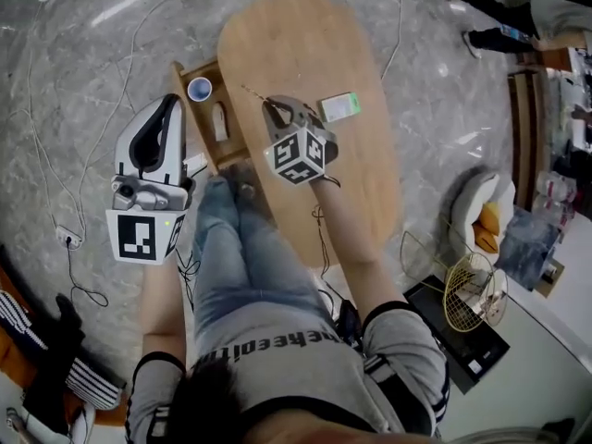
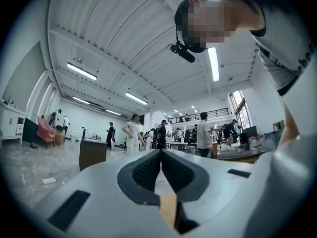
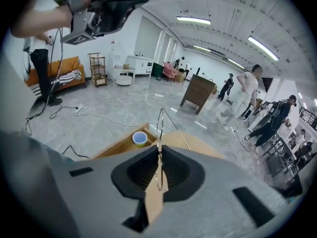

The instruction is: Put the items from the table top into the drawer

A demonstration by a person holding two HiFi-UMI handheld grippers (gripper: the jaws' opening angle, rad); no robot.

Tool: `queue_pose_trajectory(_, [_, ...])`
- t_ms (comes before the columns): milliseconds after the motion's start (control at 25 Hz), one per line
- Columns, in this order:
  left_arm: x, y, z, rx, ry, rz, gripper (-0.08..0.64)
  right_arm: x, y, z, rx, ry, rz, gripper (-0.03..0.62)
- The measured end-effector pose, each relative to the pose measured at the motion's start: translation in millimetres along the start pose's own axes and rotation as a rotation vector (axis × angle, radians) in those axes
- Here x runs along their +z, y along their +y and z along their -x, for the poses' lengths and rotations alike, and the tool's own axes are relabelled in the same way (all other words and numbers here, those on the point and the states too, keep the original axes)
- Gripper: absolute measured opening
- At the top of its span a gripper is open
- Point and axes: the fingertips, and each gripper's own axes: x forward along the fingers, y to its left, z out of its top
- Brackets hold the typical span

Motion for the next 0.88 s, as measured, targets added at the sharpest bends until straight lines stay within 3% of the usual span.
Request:
queue_pose_trajectory(320, [15.0, 11.5, 48.9, 0.078, -0.011, -0.027, 0.014, 13.7, 67.7, 1.4, 0.087, -0.031, 0.038, 0.02])
queue_pose_trajectory(560, [-1.9, 34.1, 84.0, 0.128, 0.017, -0.028, 0.012, 9.8, 126.3, -26.8, 0.169, -0.006, 0.044, 0.02])
queue_pose_trajectory(880, [-23.7, 60.6, 127.0, 0.138, 0.042, -0.012, 0.014, -1.7, 195.1, -56.2, 0.246, 0.046, 0.03, 0.02])
